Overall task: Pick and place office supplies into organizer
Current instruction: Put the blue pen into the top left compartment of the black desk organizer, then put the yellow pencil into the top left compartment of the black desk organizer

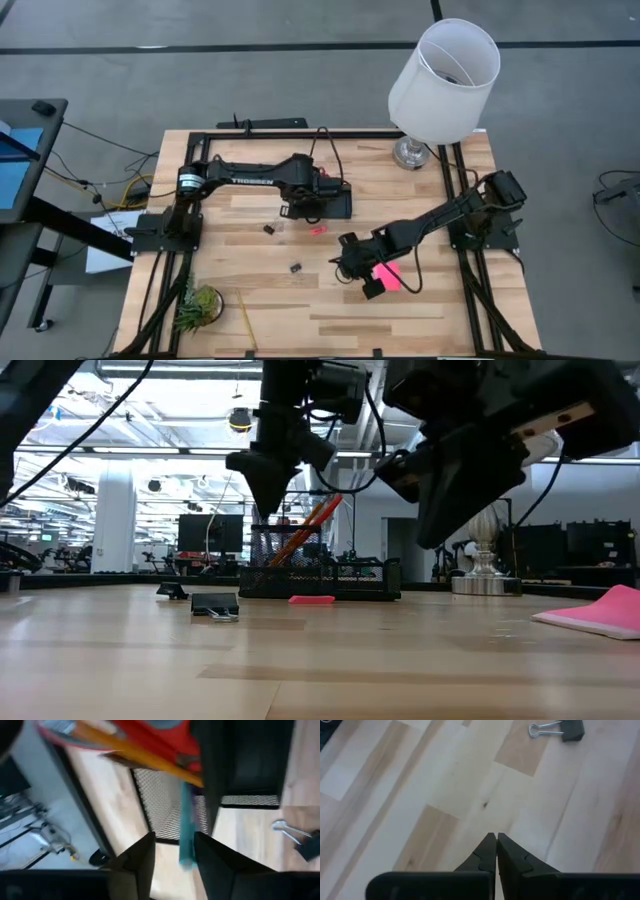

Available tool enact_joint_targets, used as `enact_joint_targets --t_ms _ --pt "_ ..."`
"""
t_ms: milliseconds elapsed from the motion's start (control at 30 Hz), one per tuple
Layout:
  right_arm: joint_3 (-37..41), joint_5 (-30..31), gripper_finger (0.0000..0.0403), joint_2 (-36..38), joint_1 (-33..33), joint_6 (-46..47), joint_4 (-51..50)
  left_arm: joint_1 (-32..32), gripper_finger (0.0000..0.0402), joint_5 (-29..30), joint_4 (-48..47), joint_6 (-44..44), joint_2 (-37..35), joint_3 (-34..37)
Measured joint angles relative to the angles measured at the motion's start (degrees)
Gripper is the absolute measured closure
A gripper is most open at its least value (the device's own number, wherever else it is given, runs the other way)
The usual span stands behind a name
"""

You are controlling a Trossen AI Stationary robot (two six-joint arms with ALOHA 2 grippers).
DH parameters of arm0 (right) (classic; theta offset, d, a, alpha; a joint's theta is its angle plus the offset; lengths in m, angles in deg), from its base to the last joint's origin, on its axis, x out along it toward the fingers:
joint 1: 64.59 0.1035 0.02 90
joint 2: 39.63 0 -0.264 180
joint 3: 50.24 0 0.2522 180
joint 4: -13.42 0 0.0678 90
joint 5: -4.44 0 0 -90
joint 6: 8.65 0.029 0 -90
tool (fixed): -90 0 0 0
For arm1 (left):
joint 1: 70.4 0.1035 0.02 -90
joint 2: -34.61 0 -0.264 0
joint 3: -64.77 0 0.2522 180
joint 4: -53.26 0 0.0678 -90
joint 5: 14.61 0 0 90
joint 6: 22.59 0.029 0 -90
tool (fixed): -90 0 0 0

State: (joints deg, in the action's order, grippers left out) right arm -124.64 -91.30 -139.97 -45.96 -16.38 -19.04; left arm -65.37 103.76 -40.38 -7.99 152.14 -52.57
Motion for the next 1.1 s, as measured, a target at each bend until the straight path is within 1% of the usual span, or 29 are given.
enact_joint_targets --t_ms 100,167,233,300,400,500,567,633,700,733,800,867,967,1033,1100 --pt "0.0 -0.07 0.0403 0.0 -1.27 -0.25 -0.17 -0.39 0.0255 3.51 1.43 -1.05 -0.11 -0.06" --pt "0.0 -0.07 0.0403 0.0 -2.08 -0.25 -0.27 -0.9 0.0247 7.2 0.4 -3.32 -0.11 -0.76" --pt "0.02 0.16 0.0403 0.55 -2.79 -0.29 -1.16 -1.3 0.0243 9.54 -0.73 -6.74 -0.24 -2.1" --pt "0.01 0.71 0.0403 2.11 -3.36 -0.29 -1.63 -1.59 0.0241 9.25 -4.12 -10.87 -0.21 -4.64" --pt "0.0 1.34 0.0403 6.52 -3.85 -0.24 -5.86 -1.89 0.0241 8.13 -10.37 -17.11 -0.31 -9.82" --pt "-0.02 1.38 0.0403 12.92 -3.47 1.66 -11.82 -2.24 0.0241 7.26 -9.68 -21.53 -1.5 -12.89" --pt "-0.02 1.65 0.0403 17.55 -2.3 2.84 -16.24 -2.51 0.024 5.88 -10.26 -23.87 -3.43 -14.36" --pt "-0.02 2.86 0.0403 22.27 -0.75 4.23 -20.27 -2.9 0.024 5.99 -10.11 -27.02 -5.99 -14.63" --pt "-0.02 5.67 0.0403 26.7 0.7 8.09 -23.96 -3.61 0.024 6.07 -10.23 -29.19 -8.85 -13.53" --pt "0.12 8.61 0.0403 28.89 1.61 10.73 -25.44 -4.09 0.024 6.46 -10.22 -30.23 -10.36 -13.01" --pt "2.2 16.49 0.0403 33.34 3.79 14.95 -25.57 -5.56 0.024 8.41 -10.11 -33.78 -13.93 -11.33" --pt "6.52 22.14 0.0403 38.04 6.19 15.78 -24.18 -7.38 0.024 10.43 -10.03 -37.91 -17.4 -8.71" --pt "15.26 23.38 0.0403 43.95 10.07 17.01 -18.25 -10.84 0.024 13.25 -7.19 -42.45 -21.19 -2.03" --pt "20.84 23.44 0.0403 47.43 12.65 17.19 -11.57 -13.51 0.024 13.11 -3.52 -45.01 -23.2 3.52" --pt "25.48 23.75 0.0403 50.22 14.88 17.05 -4.66 -15.97 0.024 11.7 1.9 -47.74 -24.78 9.88"
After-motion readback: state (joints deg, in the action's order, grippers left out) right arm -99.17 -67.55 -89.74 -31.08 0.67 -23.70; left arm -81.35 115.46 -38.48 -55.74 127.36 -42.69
